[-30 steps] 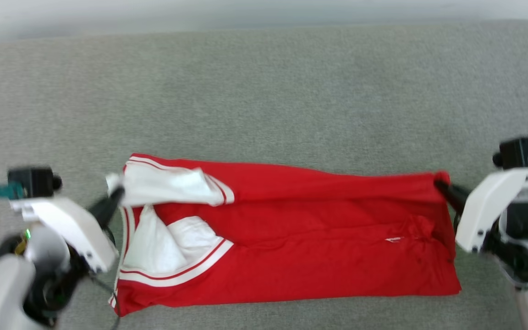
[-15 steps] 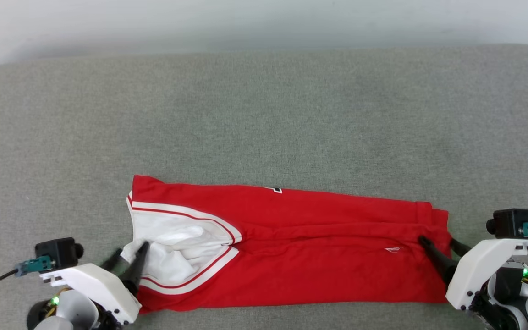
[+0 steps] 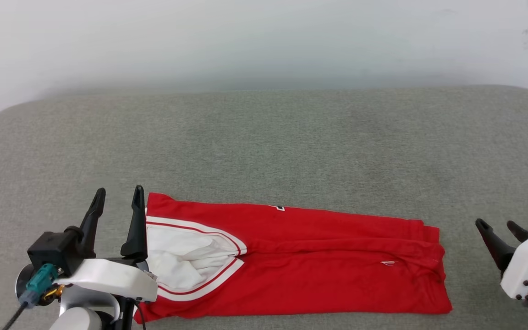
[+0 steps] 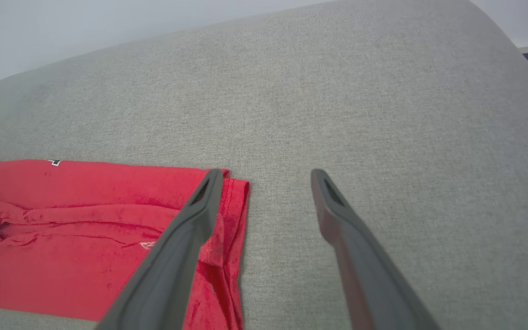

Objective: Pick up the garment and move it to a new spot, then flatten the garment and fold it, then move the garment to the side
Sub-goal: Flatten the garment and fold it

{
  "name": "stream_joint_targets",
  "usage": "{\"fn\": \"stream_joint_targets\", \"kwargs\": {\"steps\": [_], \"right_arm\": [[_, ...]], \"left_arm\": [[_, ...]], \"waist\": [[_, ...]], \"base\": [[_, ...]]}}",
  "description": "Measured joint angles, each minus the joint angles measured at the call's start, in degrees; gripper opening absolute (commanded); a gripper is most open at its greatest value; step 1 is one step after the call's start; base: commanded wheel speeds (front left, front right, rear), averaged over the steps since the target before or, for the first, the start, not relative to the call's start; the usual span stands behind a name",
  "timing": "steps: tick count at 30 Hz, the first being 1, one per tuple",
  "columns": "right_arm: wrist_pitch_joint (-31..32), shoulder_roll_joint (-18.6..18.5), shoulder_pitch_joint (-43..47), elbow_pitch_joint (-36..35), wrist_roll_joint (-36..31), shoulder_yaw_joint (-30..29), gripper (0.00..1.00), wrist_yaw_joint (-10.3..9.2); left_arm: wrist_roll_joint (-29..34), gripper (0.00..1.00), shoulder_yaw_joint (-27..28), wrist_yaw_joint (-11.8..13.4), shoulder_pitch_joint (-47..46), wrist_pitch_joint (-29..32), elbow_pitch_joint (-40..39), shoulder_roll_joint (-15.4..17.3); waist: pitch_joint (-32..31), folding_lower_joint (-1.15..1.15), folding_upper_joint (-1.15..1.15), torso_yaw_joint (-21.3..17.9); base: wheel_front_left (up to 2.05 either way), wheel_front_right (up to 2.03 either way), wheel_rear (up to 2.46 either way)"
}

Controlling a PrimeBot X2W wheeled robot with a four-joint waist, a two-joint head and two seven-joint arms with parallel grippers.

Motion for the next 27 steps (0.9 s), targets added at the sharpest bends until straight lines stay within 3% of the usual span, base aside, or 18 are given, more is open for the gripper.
{"fn": "stream_joint_targets", "kwargs": {"steps": [4, 8, 16, 21, 22, 23, 24, 27], "right_arm": [[5.4, -1.6, -0.6, 1.3, 0.2, -0.9, 1.0, 0.0], [11.0, -1.0, -1.8, 3.3, 0.3, 0.5, 1.0, 0.0], [14.9, 2.7, -4.1, 8.1, 0.1, 2.9, 1.0, -0.01], [16.6, 3.2, -5.5, 12.6, 0.5, 3.9, 1.0, 0.0], [16.9, 3.1, -5.9, 13.4, 0.7, 4.1, 0.73, -0.01], [17.2, 3.1, -6.4, 14.0, 1.0, 4.3, 0.28, -0.01], [17.2, 3.0, -6.5, 14.3, 1.2, 4.5, 0.0, -0.02], [16.7, 2.9, -7.4, 15.0, 1.7, 5.8, 0.0, -0.01]], "left_arm": [[3.3, 1.0, -0.6, 2.1, 0.5, -0.7, -3.1, 0.0], [5.9, 1.0, -2.0, 3.2, 0.9, -0.9, -5.4, 0.4], [7.1, 1.0, -3.7, 3.2, -0.1, -0.4, -7.0, 0.0], [7.7, 1.0, -4.9, 2.5, -0.9, 0.0, -7.2, 0.1], [7.8, 1.0, -4.9, 2.5, -1.0, 0.0, -7.2, 0.1], [7.8, 1.0, -5.0, 2.5, -1.0, 0.0, -7.2, 0.1], [7.7, 1.0, -5.0, 2.5, -1.0, 0.0, -7.3, 0.1], [7.6, 1.0, -5.0, 2.7, -1.0, 0.1, -7.4, 0.0]], "waist": [[0.2, 0.0, 0.0, 1.4], [1.5, 0.0, 0.0, 3.1], [4.4, 0.0, 0.0, 5.8], [5.9, 0.0, 0.0, 7.2], [6.0, 0.0, 0.0, 7.3], [5.9, 0.0, 0.0, 7.3], [5.9, 0.0, 0.0, 7.3], [5.6, 0.0, 0.0, 7.1]], "base": [[0.0, 0.0, 0.0], [0.0, 0.0, 0.0], [0.0, 0.0, 0.0], [0.0, 0.0, 0.0], [0.0, 0.0, 0.0], [0.0, 0.0, 0.0], [0.0, 0.0, 0.0], [0.0, 0.0, 0.0]]}}
